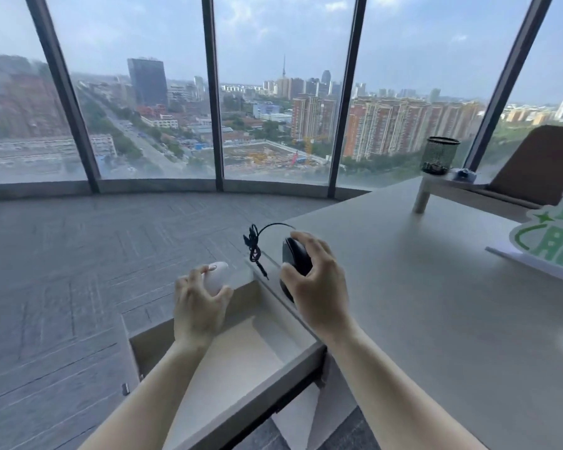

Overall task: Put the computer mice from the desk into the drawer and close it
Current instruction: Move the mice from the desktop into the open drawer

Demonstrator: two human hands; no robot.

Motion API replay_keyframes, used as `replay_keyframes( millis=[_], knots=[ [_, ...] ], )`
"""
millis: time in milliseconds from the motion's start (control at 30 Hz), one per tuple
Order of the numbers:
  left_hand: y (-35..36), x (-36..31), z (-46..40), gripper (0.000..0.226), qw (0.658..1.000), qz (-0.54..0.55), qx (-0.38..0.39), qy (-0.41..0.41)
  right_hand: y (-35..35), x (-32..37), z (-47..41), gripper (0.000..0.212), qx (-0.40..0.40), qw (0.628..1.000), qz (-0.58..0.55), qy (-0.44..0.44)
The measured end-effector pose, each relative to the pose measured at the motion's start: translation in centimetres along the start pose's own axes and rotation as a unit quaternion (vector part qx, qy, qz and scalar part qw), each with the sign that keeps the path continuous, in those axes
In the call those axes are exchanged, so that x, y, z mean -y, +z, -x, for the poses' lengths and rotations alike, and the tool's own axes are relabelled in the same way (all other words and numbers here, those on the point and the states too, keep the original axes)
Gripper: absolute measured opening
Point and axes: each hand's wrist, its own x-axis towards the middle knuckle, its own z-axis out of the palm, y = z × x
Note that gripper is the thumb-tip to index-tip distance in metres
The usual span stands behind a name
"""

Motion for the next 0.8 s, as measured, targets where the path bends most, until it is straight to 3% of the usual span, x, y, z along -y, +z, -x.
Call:
replay_keyframes(
  millis=[167,333,467,667,733,800],
  knots=[
    [1.1,6.6,-0.5,0.057,0.991,-0.062,0.07,-0.095,7.2,-4.9,0.4,0.041,0.082,0.995,0.022,0.057],
    [4.5,11.4,-0.1,0.053,0.965,-0.153,0.141,-0.158,13.7,-11.5,1.5,0.024,0.207,0.959,0.095,0.168],
    [6.9,13.3,1.0,0.054,0.947,-0.182,0.179,-0.193,16.8,-15.1,1.9,0.054,0.306,0.896,0.219,0.236],
    [9.0,15.3,1.6,0.058,0.926,-0.232,0.222,-0.199,18.5,-17.5,2.2,0.051,0.419,0.801,0.351,0.244],
    [9.1,15.5,1.8,0.06,0.926,-0.23,0.222,-0.201,18.6,-17.8,2.5,0.046,0.423,0.796,0.354,0.248],
    [8.9,15.1,1.7,0.055,0.932,-0.215,0.209,-0.205,18.1,-17.6,2.6,0.044,0.399,0.818,0.332,0.249]
  ],
)
